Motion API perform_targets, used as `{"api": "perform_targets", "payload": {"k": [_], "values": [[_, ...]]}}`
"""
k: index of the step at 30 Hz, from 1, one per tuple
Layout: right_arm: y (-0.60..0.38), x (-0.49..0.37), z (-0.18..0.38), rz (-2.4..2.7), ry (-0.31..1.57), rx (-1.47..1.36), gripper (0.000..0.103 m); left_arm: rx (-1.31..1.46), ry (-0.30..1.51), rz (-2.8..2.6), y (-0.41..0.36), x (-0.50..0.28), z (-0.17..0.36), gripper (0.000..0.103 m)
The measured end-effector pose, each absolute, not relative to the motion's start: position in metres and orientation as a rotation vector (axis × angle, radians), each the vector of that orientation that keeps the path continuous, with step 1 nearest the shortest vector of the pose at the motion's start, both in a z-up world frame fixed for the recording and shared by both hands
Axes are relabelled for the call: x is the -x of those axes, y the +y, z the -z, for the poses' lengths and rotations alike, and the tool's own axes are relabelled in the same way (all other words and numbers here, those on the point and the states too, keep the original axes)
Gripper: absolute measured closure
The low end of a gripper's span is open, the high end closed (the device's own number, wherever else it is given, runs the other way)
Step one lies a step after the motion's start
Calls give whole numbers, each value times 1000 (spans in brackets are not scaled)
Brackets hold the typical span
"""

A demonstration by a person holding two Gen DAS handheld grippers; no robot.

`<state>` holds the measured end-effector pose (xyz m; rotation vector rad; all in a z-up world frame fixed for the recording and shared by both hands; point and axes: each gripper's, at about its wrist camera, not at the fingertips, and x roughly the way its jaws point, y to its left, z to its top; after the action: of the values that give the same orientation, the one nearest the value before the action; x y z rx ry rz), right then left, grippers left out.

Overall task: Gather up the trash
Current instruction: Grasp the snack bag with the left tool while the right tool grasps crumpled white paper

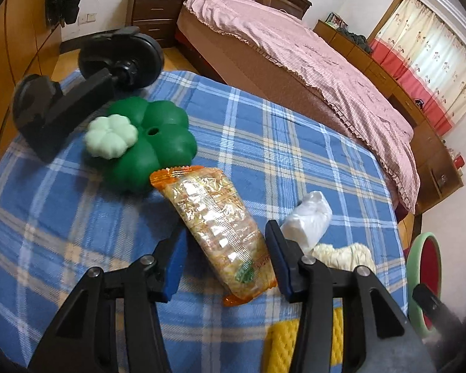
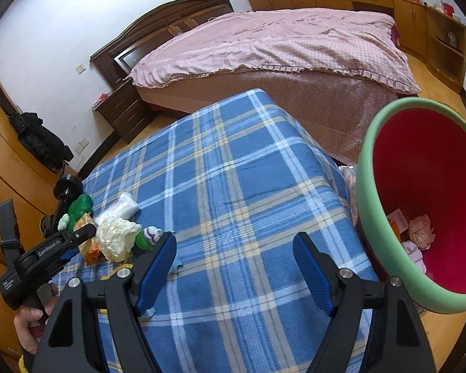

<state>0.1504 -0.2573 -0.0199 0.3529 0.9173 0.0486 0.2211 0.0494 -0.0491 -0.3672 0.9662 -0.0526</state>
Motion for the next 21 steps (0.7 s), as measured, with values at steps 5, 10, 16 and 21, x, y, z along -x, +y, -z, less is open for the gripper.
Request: {"api": "perform_targets", "payload": {"k": [5, 10, 16, 21], "values": [[-236, -153, 14, -85, 909, -321, 23, 341, 951, 66, 58, -205, 37, 53], [-208, -160, 11, -134, 912, -286, 23, 294, 948, 91, 60, -194, 32, 53], [-174, -174, 15, -186, 918, -237, 24, 303, 951, 157, 65, -187, 37, 53], [-150, -187, 22, -201, 927, -198, 24, 301, 924, 176, 71, -186, 38, 53]]}}
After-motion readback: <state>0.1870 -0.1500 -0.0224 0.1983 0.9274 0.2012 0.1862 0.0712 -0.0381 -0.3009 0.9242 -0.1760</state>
